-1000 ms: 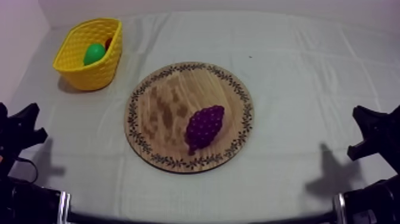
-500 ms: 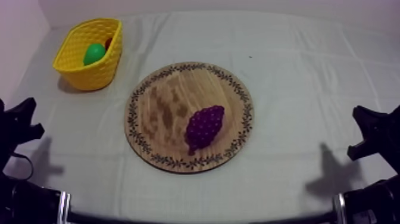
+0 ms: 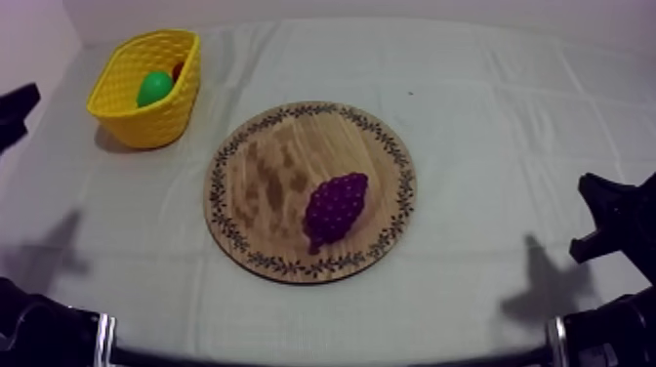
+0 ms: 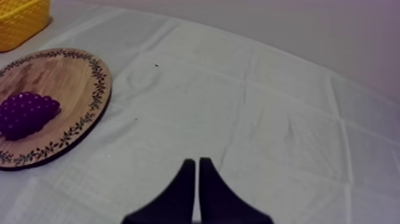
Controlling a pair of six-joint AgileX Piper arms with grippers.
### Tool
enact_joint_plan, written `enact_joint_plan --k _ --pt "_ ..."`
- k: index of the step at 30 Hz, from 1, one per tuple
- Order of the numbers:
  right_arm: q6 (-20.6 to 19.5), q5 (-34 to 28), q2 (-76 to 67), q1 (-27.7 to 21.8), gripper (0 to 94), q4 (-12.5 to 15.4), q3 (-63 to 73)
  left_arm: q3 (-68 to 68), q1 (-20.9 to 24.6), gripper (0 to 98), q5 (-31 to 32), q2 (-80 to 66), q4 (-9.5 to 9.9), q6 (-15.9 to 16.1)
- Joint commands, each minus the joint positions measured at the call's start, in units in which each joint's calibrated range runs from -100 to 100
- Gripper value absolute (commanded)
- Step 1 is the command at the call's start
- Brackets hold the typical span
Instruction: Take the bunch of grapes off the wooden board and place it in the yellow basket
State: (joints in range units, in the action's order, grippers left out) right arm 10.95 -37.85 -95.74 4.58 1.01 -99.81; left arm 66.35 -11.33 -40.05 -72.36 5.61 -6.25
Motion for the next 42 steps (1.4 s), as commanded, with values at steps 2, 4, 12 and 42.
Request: enact_joint_plan --k 2,4,12,42 --pt "0.01 0.03 -0.01 0.02 0.4 -0.01 0.03 -11.78 -3.93 0.0 -2.35 9.26 2.59 -3.48" --pt "0.01 0.03 -0.01 0.02 0.4 -0.01 0.03 -16.04 -6.19 0.0 -4.13 13.65 4.51 -5.43" --pt "0.01 0.03 -0.01 0.02 0.4 -0.01 0.03 -29.26 -13.51 0.0 -10.61 28.83 8.19 -9.41" --pt "0.01 0.03 -0.01 0.02 0.4 -0.01 0.03 -55.07 -31.11 0.0 -33.85 71.38 11.07 -16.1"
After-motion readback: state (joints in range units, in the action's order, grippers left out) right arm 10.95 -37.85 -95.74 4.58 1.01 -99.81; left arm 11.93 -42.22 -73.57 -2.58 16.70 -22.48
